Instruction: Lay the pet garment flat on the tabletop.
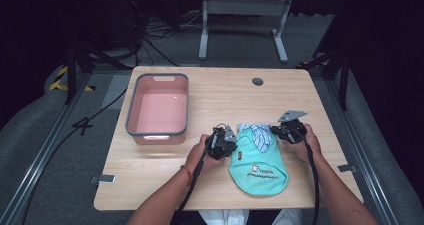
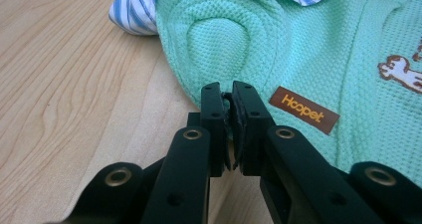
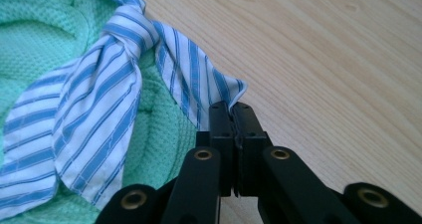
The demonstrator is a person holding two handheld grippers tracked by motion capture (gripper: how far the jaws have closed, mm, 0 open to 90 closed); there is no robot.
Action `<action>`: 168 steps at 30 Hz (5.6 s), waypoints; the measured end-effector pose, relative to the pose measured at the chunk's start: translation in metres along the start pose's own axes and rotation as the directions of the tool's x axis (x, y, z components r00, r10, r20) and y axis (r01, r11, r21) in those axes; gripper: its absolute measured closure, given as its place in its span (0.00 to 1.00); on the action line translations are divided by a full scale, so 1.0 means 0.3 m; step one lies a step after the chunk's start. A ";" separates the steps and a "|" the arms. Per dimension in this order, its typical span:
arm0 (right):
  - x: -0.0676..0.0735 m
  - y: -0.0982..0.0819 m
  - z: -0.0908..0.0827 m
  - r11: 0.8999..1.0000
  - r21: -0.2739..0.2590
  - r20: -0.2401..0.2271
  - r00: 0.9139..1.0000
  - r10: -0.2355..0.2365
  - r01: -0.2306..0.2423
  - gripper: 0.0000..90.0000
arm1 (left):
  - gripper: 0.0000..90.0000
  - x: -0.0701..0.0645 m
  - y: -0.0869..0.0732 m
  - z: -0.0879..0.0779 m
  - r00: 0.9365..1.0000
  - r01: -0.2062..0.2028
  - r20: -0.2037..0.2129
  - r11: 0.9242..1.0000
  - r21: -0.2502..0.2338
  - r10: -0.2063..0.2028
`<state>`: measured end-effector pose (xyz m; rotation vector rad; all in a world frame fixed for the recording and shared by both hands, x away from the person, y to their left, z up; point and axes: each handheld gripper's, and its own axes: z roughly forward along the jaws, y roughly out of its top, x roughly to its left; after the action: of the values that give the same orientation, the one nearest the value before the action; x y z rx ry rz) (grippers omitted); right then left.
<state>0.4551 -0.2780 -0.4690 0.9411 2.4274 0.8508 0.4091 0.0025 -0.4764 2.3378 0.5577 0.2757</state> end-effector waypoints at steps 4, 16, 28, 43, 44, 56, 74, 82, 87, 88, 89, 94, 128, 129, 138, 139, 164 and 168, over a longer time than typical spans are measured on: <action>-0.007 -0.011 0.004 1.000 -0.013 -0.010 1.000 0.021 -0.021 1.00 | 0.93 0.002 -0.001 -0.001 1.000 0.008 -0.004 1.000 0.000 -0.008; -0.011 0.002 -0.048 0.997 -0.063 -0.005 0.999 0.041 -0.041 0.88 | 0.75 -0.082 0.022 -0.084 0.997 -0.050 0.059 0.998 -0.044 0.053; 0.004 0.001 -0.020 0.998 -0.026 -0.030 0.998 0.059 -0.060 0.60 | 0.76 -0.154 -0.025 -0.048 0.985 -0.099 0.144 0.995 0.001 0.098; 0.008 -0.018 -0.006 0.997 -0.011 -0.070 0.995 0.069 -0.070 0.69 | 0.61 -0.010 0.074 -0.034 0.998 0.000 -0.057 0.999 -0.035 -0.002; 0.011 -0.014 -0.010 0.998 0.001 -0.054 0.997 0.062 -0.062 0.62 | 0.62 0.019 0.088 -0.006 0.998 0.025 -0.062 0.999 -0.026 -0.027; 0.135 -0.101 -0.210 1.000 -0.020 -0.174 0.985 0.010 -0.014 0.50 | 0.61 0.096 0.086 0.099 0.988 0.127 -0.083 0.992 -0.027 -0.129; 0.231 -0.171 -0.216 0.996 0.040 -0.197 0.978 -0.070 0.080 0.94 | 0.96 0.125 0.079 0.087 0.986 0.116 -0.120 0.993 -0.013 -0.117; 0.208 -0.187 -0.226 0.997 0.037 -0.178 0.982 -0.063 0.071 0.95 | 0.96 0.160 0.063 0.070 0.979 0.134 -0.157 0.991 -0.005 -0.133; 0.204 -0.181 -0.215 0.998 0.019 -0.160 0.986 -0.055 0.058 0.81 | 0.91 0.147 0.070 0.058 0.981 0.127 -0.143 0.992 -0.020 -0.129; 0.206 -0.177 -0.215 0.998 0.013 -0.164 0.985 -0.054 0.057 0.78 | 0.82 0.139 0.075 0.049 0.980 0.125 -0.150 0.992 -0.029 -0.128; 0.207 -0.175 -0.216 0.998 0.010 -0.168 0.984 -0.053 0.056 0.75 | 0.75 0.128 0.081 0.035 0.985 0.119 -0.122 0.992 -0.050 -0.124; 0.183 -0.159 -0.244 0.999 -0.051 -0.138 0.990 -0.022 0.015 0.65 | 0.63 0.017 0.084 -0.040 0.999 -0.009 -0.035 0.998 -0.066 0.007; 0.118 -0.031 -0.040 0.999 -0.003 -0.055 0.998 0.039 -0.039 0.97 | 0.71 -0.045 -0.089 -0.105 0.999 -0.025 0.040 0.999 0.041 0.023; 0.117 -0.027 -0.036 0.999 -0.004 -0.047 0.998 0.037 -0.037 0.96 | 0.69 -0.039 -0.084 -0.101 0.999 -0.023 0.039 0.999 0.042 0.022; 0.096 0.009 -0.003 0.999 -0.002 -0.001 0.999 0.033 -0.033 0.76 | 0.53 -0.017 -0.068 -0.090 1.000 -0.002 0.016 0.998 0.058 0.001; 0.095 0.009 -0.004 0.999 -0.010 -0.011 0.999 0.039 -0.039 0.74 | 0.49 -0.016 -0.069 -0.091 1.000 0.002 0.016 0.998 0.057 -0.003; 0.141 -0.034 -0.199 0.992 -0.052 -0.074 0.990 -0.118 0.114 0.49 | 0.31 -0.003 -0.127 -0.275 0.996 -0.032 -0.078 0.999 0.038 0.035; 0.148 -0.061 -0.232 0.990 -0.060 -0.073 0.989 -0.130 0.126 0.47 | 0.30 -0.007 -0.153 -0.302 0.996 -0.034 -0.084 0.998 0.046 0.037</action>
<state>0.3775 -0.2849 -0.4365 0.7365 2.4849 0.9183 0.3614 0.0855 -0.4421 2.3901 0.5693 0.3844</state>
